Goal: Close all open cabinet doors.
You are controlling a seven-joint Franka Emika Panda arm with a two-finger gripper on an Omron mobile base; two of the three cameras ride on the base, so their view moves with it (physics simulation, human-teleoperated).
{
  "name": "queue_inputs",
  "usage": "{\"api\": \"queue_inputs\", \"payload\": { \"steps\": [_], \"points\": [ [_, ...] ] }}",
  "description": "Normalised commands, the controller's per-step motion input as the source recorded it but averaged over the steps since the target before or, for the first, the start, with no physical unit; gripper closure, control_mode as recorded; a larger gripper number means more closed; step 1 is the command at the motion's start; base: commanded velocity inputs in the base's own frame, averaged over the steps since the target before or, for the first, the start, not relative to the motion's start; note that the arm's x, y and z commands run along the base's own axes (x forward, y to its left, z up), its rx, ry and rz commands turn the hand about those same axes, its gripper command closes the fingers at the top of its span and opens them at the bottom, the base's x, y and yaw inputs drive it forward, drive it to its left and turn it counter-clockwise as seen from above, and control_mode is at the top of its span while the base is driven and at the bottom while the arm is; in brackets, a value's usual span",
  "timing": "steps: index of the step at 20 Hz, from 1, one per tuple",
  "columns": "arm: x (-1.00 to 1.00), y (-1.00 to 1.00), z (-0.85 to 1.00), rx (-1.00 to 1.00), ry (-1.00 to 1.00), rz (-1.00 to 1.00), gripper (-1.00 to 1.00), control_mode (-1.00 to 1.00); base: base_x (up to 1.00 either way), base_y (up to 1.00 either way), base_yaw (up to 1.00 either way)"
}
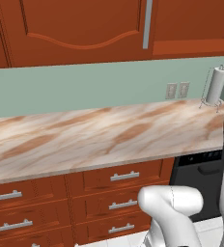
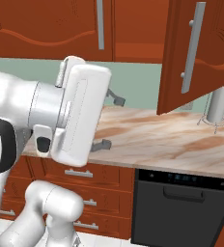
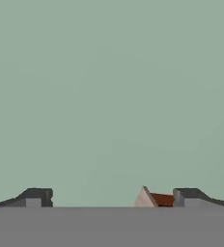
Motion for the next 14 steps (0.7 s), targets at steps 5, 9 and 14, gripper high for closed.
{"api": "queue_inputs", "payload": {
  "steps": [5,9,14],
  "points": [
    [0.2,-0.36,0.03,0.03,0.1,0.17,-1.0,-1.0,0.0,0.0,0.0],
    [0.17,-0.34,0.1,0.13,0.04,0.21,-1.0,-1.0,0.0,0.0,0.0],
    [0.37,-0.25,0.01,0.17,0.01,0.18,-1.0,-1.0,0.0,0.0,0.0]
  ]
}}
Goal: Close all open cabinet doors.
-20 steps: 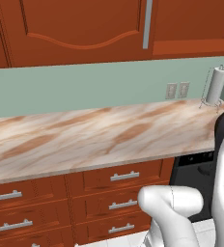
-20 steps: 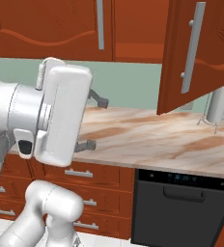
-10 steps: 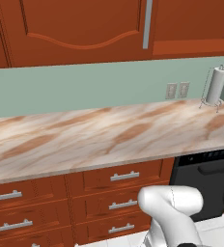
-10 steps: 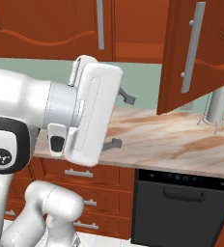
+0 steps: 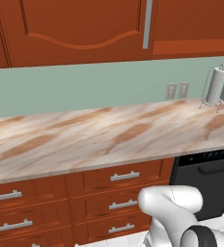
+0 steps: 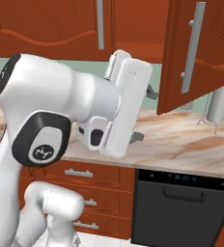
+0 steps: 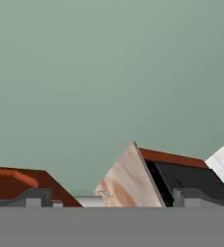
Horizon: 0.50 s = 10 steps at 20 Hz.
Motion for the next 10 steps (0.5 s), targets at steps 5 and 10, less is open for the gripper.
{"api": "queue_inputs", "payload": {
  "steps": [5,10],
  "points": [
    [0.39,-0.2,0.0,0.25,0.0,0.19,-1.0,-1.0,0.0,0.0,0.0],
    [0.31,-0.21,0.0,0.28,-0.03,0.23,-1.0,-1.0,0.0,0.0,0.0]
  ]
}}
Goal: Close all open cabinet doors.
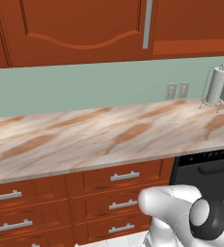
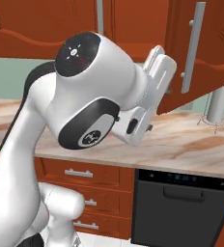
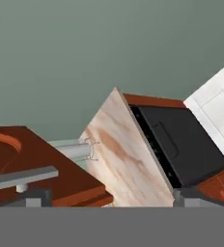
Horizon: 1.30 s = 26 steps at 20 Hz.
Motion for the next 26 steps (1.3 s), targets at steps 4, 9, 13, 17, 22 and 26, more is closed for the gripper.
{"api": "queue_inputs", "payload": {
  "steps": [4,9,13,17,22,26],
  "points": [
    [0.24,-0.14,-0.1,0.2,-0.18,0.26,-1.0,-1.0,0.0,0.0,0.0],
    [0.33,-0.09,-0.14,0.06,-0.3,0.26,-1.0,-1.0,0.0,0.0,0.0],
    [0.38,0.0,-0.33,0.0,-0.27,0.13,-1.0,-1.0,0.0,0.0,0.0],
    [0.41,-0.02,-0.31,0.0,-0.19,0.06,-1.0,-1.0,0.0,0.0,0.0],
    [0.36,-0.04,-0.22,0.0,-0.12,0.05,-1.0,-1.0,0.0,0.0,0.0],
    [0.37,0.0,-0.15,0.0,-0.11,0.04,-1.0,-1.0,0.0,0.0,0.0]
  ]
}}
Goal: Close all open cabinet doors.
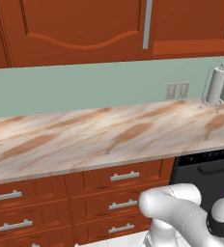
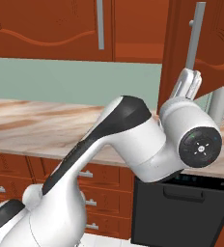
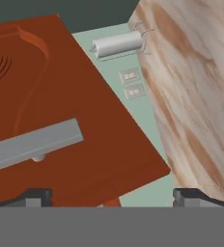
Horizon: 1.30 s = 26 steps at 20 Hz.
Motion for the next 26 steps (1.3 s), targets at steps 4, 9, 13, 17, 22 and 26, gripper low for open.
{"api": "queue_inputs", "payload": {
  "steps": [4,9,13,17,22,26],
  "points": [
    [0.45,-0.02,-0.01,0.0,-0.05,0.03,-1.0,-1.0,0.0,0.0,0.0],
    [0.27,-0.27,0.0,-0.03,0.0,0.0,-1.0,-1.0,0.0,0.0,0.0],
    [0.16,-0.32,0.0,-0.04,0.0,0.0,-1.0,-1.0,0.0,0.0,0.0],
    [0.19,-0.22,0.0,-0.03,0.0,0.0,-1.0,-1.0,0.0,0.0,0.0],
    [0.42,0.16,-0.07,0.0,-0.02,0.05,-1.0,-1.0,0.0,0.0,0.0],
    [0.55,0.34,-0.08,0.0,-0.01,0.1,-1.0,-1.0,0.0,0.0,0.0]
  ]
}}
